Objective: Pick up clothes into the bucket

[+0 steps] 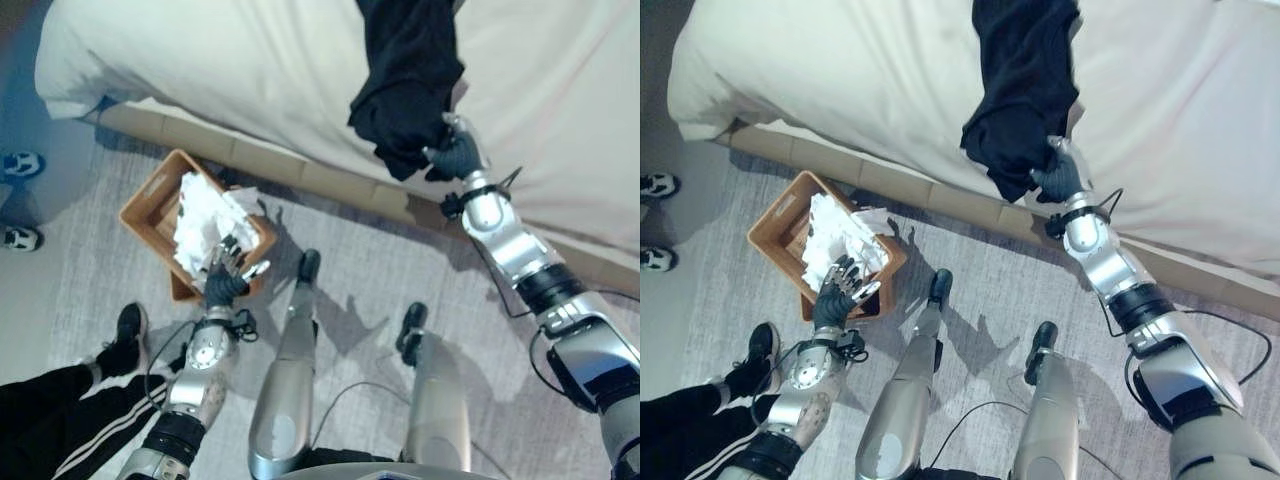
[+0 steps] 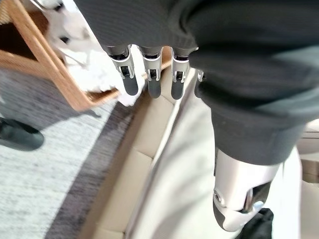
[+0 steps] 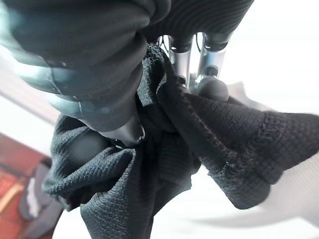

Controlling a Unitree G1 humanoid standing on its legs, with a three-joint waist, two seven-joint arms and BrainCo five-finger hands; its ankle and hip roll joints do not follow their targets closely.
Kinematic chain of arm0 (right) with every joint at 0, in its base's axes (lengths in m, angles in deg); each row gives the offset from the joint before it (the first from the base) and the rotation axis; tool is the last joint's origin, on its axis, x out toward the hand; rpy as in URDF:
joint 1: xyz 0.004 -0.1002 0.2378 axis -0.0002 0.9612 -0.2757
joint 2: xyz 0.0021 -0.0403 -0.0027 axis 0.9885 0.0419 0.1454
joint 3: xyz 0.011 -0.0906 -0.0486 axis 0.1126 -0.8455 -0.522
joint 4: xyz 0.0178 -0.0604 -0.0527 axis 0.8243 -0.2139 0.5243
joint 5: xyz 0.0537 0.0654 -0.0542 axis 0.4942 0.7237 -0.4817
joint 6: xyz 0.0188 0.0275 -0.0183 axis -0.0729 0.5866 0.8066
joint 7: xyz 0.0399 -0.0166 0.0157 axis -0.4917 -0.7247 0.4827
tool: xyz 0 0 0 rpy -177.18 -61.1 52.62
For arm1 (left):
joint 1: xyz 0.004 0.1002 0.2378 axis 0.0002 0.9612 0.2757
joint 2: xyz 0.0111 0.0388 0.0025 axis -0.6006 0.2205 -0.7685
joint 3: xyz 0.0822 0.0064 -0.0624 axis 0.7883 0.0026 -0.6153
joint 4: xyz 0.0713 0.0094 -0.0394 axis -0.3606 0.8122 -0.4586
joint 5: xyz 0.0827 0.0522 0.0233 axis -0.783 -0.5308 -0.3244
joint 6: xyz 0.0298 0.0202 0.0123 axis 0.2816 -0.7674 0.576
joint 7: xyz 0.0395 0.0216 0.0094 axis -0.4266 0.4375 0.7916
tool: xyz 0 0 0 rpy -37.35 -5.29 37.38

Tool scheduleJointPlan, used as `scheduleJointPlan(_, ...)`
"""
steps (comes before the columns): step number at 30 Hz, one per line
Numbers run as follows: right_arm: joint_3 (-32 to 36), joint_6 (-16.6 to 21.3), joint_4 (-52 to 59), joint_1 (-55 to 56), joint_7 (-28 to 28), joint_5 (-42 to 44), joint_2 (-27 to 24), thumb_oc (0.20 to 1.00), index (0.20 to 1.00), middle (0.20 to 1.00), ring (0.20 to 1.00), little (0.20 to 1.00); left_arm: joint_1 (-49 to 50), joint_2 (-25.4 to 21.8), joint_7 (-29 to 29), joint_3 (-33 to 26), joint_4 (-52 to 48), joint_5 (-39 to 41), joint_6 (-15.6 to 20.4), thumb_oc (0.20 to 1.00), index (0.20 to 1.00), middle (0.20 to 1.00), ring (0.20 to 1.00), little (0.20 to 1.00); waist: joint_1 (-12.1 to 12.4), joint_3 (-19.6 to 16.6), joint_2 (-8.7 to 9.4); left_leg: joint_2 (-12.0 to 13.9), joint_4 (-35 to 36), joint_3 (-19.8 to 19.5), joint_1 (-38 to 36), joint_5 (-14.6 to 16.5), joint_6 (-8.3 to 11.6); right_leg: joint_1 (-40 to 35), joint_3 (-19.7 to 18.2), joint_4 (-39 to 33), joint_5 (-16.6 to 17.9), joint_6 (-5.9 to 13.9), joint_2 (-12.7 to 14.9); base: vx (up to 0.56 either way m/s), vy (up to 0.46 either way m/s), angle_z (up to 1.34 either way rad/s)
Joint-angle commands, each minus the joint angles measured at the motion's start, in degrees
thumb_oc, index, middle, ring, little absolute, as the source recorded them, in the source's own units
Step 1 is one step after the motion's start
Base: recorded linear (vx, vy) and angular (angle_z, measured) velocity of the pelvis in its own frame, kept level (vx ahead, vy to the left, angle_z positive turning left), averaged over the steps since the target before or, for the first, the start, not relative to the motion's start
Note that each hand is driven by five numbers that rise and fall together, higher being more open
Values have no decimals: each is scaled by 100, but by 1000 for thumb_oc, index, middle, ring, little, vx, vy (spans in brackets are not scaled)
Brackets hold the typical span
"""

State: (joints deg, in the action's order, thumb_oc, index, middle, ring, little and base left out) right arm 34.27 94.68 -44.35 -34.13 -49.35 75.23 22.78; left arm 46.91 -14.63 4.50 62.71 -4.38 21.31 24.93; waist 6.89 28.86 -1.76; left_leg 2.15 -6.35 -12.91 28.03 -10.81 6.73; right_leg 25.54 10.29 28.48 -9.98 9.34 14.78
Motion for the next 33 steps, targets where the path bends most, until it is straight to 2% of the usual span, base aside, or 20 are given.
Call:
scheduleJointPlan(1, -8, 684, 943, -35, -676, 284, -54, 200, 200, 200, 200, 200, -236, -460, 28, -271, 332, -1079, 45, 1000, 1000, 1000, 1000, 1000, -107, -204, 619, 39, -330, 560, -529, 701, -85, -1232, 91, -1987, 1288, 171, 48, 81, 28, -7)
scheduleJointPlan(3, -55, 713, 1019, 68, -796, 364, -39, 200, 200, 200, 200, 200, -259, -520, 24, -227, 374, -1243, 37, 1000, 1000, 1000, 1000, 1000, -127, -314, 667, 59, -297, 585, -662, 734, -101, -1356, 82, -2076, 1306, 180, 14, 110, 17, -9)
scheduleJointPlan(4, -225, 779, 1276, 177, -1163, 584, -89, 200, 200, 200, 200, 200, -346, -693, 109, -131, 506, -1874, -75, 1000, 1000, 1000, 1000, 1000, -197, -522, 800, 107, -265, 644, -916, 828, -123, -1589, 42, -2232, 1330, 197, -54, 175, 18, -7)
scheduleJointPlan(6, -287, 790, 1461, 232, -1334, 705, -108, 200, 200, 200, 200, 200, -361, -765, 102, -88, 552, -2107, -99, 1000, 1000, 1000, 1000, 1000, -234, -651, 867, 112, -212, 691, -1052, 844, -165, -1675, 14, -2317, 1368, 205, -77, 132, 12, -14)
scheduleJointPlan(7, -470, 828, 1757, 268, -1730, 1078, -184, 200, 200, 200, 200, 200, -339, -840, 37, -22, 604, -2422, -139, 1000, 1000, 1000, 1000, 1000, -301, -876, 977, 154, -126, 784, -1316, 901, -207, -1863, -55, -2427, 1395, 221, -131, 135, 9, -28)
scheduleJointPlan(10, -698, 786, 2243, 282, -2332, 1873, -275, 200, 200, 200, 200, 200, -392, -951, -89, 139, 397, -2791, -117, 1000, 1000, 1000, 1000, 1000, -403, -1214, 1075, 172, 10, 923, -1689, 973, -234, -2122, -122, -2594, 1455, 250, -175, 147, 18, -33)
scheduleJointPlan(11, -694, 779, 2254, 289, -2340, 1884, -282, 200, 200, 200, 200, 200, -386, -951, -91, 138, 391, -2791, -119, 1000, 1000, 1000, 1000, 1000, -396, -1207, 1074, 174, 19, 929, -1708, 976, -234, -2138, -126, -2603, 1456, 251, -176, 142, 24, -20)
scheduleJointPlan(13, -876, 715, 2519, 239, -2713, 2535, -271, 200, 200, 200, 200, 200, -550, -1056, -247, 377, -30, -2885, 42, 1000, 1000, 1000, 1000, 1000, -463, -1504, 1096, 223, 79, 1063, -2029, 1072, -252, -2317, -232, -2707, 1483, 268, -200, 148, 29, -22)
scheduleJointPlan(15, -891, 710, 2628, 270, -2779, 2666, -290, 200, 200, 200, 200, 200, -541, -1045, -288, 412, -113, -2870, 66, 1000, 1000, 1000, 1000, 1000, -468, -1584, 1102, 241, 111, 1112, -2152, 1103, -254, -2390, -268, -2744, 1488, 274, -210, 114, 19, -30)
scheduleJointPlan(16, -906, 674, 2841, 319, -2922, 2991, -276, 200, 200, 200, 200, 200, -653, -976, -384, 598, -152, -2907, 142, 1000, 1000, 1000, 1000, 1000, -535, -1770, 1113, 280, 168, 1192, -2345, 1150, -252, -2511, -307, -2810, 1480, 284, -215, 126, 16, -27)
scheduleJointPlan(18, -840, 669, 3042, 389, -2997, 3292, -256, 200, 200, 200, 200, 200, -772, -920, -432, 782, -347, -3014, 168, 1000, 1000, 1000, 1000, 1000, -584, -1903, 1108, 304, 213, 1248, -2497, 1182, -251, -2611, -340, -2846, 1473, 292, -217, 130, 18, -22)
scheduleJointPlan(25, -689, 612, 3450, 591, -3141, 3876, -155, 200, 200, 200, 200, 200, -1170, -568, -448, 1263, -317, -3429, 139, 1000, 1000, 1000, 1000, 1000, -698, -2189, 1092, 364, 303, 1341, -2827, 1258, -247, -2820, -399, -2883, 1409, 293, -256, 75, 6, -6)
scheduleJointPlan(27, -731, 607, 3496, 542, -3148, 3998, -71, 200, 200, 200, 200, 200, -1466, -397, -569, 1612, -150, -3501, 125, 1000, 1000, 1000, 1000, 1000, -761, -2281, 1070, 386, 331, 1362, -2909, 1264, -244, -2862, -439, -2860, 1389, 279, -263, 27, 7, -13)
scheduleJointPlan(30, -770, 601, 3560, 461, -3155, 4044, -71, 200, 200, 200, 200, 200, -1589, -261, -672, 1779, -49, -3321, 117, 1000, 1000, 1000, 1000, 1000, -791, -2339, 1063, 387, 365, 1361, -2933, 1210, -252, -2870, -436, -2860, 1409, 272, -257, 36, 7, -8)
scheduleJointPlan(31, -758, 567, 3562, 439, -3169, 4109, -73, 200, 200, 200, 200, 200, -1633, -138, -1077, 1954, 10, -2529, 74, 1000, 1000, 1000, 1000, 1000, -841, -2386, 1030, 392, 389, 1365, -2972, 1206, -250, -2894, -441, -2864, 1403, 274, -265, 38, 8, -1)
scheduleJointPlan(33, -752, 571, 3577, 485, -3232, 4209, -77, 200, 200, 200, 200, 200, -1632, -123, -1455, 2019, 10, -1856, 26, 1000, 1000, 1000, 1000, 1000, -878, -2421, 1002, 397, 413, 1381, -3008, 1205, -246, -2900, -440, -2867, 1397, 280, -266, 53, 12, 1)
